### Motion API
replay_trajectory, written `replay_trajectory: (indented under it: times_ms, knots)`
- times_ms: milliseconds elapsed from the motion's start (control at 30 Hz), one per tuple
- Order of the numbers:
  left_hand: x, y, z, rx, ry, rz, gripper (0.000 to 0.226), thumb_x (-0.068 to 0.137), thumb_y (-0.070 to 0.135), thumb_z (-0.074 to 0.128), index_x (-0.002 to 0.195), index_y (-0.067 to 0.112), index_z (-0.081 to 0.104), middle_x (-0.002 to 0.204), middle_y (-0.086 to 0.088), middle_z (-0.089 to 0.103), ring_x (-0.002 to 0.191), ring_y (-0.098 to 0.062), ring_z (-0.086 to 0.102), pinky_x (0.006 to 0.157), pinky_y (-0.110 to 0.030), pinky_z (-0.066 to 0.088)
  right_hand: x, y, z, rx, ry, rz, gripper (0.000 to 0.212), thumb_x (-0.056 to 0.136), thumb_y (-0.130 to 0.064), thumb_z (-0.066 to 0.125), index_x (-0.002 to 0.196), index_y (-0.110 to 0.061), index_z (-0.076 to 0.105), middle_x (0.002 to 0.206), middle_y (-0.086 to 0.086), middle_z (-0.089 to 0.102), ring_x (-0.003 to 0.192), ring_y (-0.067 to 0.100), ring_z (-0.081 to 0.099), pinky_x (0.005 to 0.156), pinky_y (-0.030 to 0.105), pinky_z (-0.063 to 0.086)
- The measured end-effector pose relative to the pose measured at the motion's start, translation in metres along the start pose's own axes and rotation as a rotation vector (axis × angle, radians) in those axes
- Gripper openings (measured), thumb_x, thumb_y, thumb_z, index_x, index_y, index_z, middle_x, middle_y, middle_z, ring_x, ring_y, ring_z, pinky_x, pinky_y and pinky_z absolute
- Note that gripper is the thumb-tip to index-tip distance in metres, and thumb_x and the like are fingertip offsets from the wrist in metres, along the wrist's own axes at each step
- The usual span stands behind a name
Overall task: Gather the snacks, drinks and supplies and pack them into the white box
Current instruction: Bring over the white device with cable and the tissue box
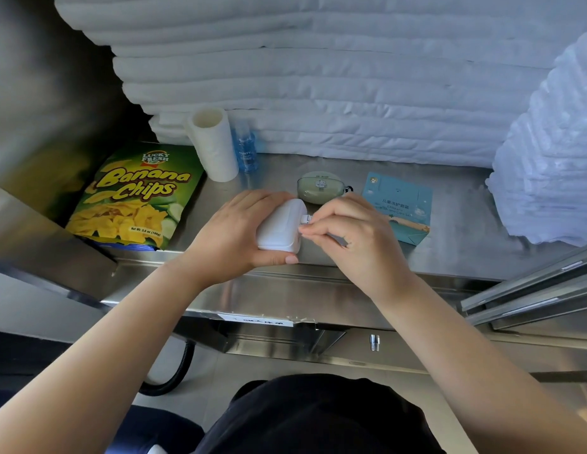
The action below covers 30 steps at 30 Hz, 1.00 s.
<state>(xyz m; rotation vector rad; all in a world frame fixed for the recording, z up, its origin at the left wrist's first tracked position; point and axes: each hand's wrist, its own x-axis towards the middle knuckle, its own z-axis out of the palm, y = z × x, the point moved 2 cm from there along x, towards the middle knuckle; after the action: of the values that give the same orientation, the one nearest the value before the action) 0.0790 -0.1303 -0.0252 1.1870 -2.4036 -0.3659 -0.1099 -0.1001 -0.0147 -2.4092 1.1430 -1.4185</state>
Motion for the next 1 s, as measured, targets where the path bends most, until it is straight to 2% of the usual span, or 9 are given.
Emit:
replay_trajectory:
  times_ms: [133,267,333,433,567,700,767,867,1000]
  knots:
    - [-0.002,-0.003,-0.001,0.034,-0.005,-0.015,0.089,0.065,0.073,0.057,0.131,0.015,0.048,0.124,-0.002,0.055,0.111,-0.018,0.049,0.093,-0.024,0.033,0.004,0.003,0.003,-0.015,-0.041,-0.011,0.002,0.077,-0.005,0.075,0.078,-0.004,0.076,0.076,0.006,0.067,0.074,0.019,0.056,0.073,0.018,0.041]
    - [-0.003,-0.006,-0.002,0.137,0.007,-0.041,0.092,0.062,0.076,0.057,0.13,0.014,0.05,0.122,-0.003,0.057,0.11,-0.024,0.053,0.092,-0.035,0.038,0.003,0.005,0.009,-0.08,-0.081,-0.022,0.004,0.078,-0.006,0.076,0.081,-0.005,0.075,0.084,0.007,0.067,0.079,0.026,0.061,0.075,0.029,0.048]
    - [-0.004,-0.007,-0.002,0.172,0.021,-0.064,0.092,0.062,0.074,0.055,0.13,0.014,0.051,0.123,-0.004,0.058,0.11,-0.026,0.054,0.092,-0.037,0.04,-0.001,0.006,0.009,-0.115,-0.122,-0.007,0.012,0.08,-0.013,0.074,0.091,-0.006,0.073,0.095,0.007,0.065,0.09,0.025,0.06,0.082,0.03,0.047]
    - [-0.004,-0.011,-0.002,0.177,0.034,-0.12,0.092,0.06,0.069,0.065,0.132,0.013,0.05,0.127,-0.004,0.056,0.114,-0.025,0.052,0.095,-0.039,0.039,-0.003,0.007,0.008,-0.129,-0.186,0.01,0.021,0.083,-0.021,0.072,0.101,-0.01,0.071,0.104,0.003,0.064,0.098,0.021,0.059,0.088,0.03,0.046]
    - [-0.007,-0.018,-0.007,0.158,0.017,-0.139,0.09,0.062,0.064,0.07,0.134,0.015,0.047,0.131,-0.003,0.053,0.12,-0.023,0.048,0.099,-0.039,0.039,-0.001,0.008,0.009,-0.163,-0.22,0.015,0.02,0.083,-0.01,0.071,0.102,-0.01,0.07,0.103,0.002,0.065,0.099,0.022,0.06,0.085,0.033,0.049]
    - [-0.011,-0.021,-0.016,-0.035,0.068,-0.162,0.09,0.062,0.064,0.066,0.136,0.017,0.045,0.132,-0.001,0.052,0.121,-0.017,0.045,0.099,-0.026,0.034,0.011,0.007,0.007,-0.131,-0.117,0.014,0.019,0.086,-0.011,0.067,0.105,-0.01,0.071,0.105,0.003,0.065,0.099,0.021,0.06,0.088,0.029,0.046]
    - [-0.013,-0.02,-0.017,-0.064,0.099,-0.182,0.092,0.06,0.065,0.065,0.136,0.018,0.044,0.132,0.0,0.052,0.12,-0.014,0.044,0.096,-0.024,0.033,0.018,0.007,0.009,-0.083,-0.103,0.03,0.016,0.088,-0.01,0.064,0.101,-0.012,0.073,0.102,0.002,0.067,0.095,0.019,0.062,0.084,0.028,0.048]
    - [-0.016,-0.019,-0.015,-0.013,0.113,-0.205,0.093,0.059,0.065,0.068,0.135,0.017,0.043,0.131,-0.001,0.053,0.119,-0.016,0.046,0.095,-0.028,0.036,0.023,0.013,0.01,-0.021,-0.142,0.079,0.018,0.086,-0.001,0.064,0.095,-0.011,0.075,0.096,0.001,0.07,0.089,0.016,0.065,0.077,0.029,0.05]
    - [-0.02,-0.026,-0.014,0.069,0.09,-0.188,0.086,0.064,0.054,0.076,0.136,0.019,0.042,0.132,0.0,0.051,0.12,-0.019,0.046,0.097,-0.032,0.038,0.026,0.022,0.012,-0.004,-0.171,0.131,0.022,0.084,0.004,0.063,0.094,-0.011,0.076,0.096,0.001,0.071,0.087,0.018,0.067,0.077,0.034,0.052]
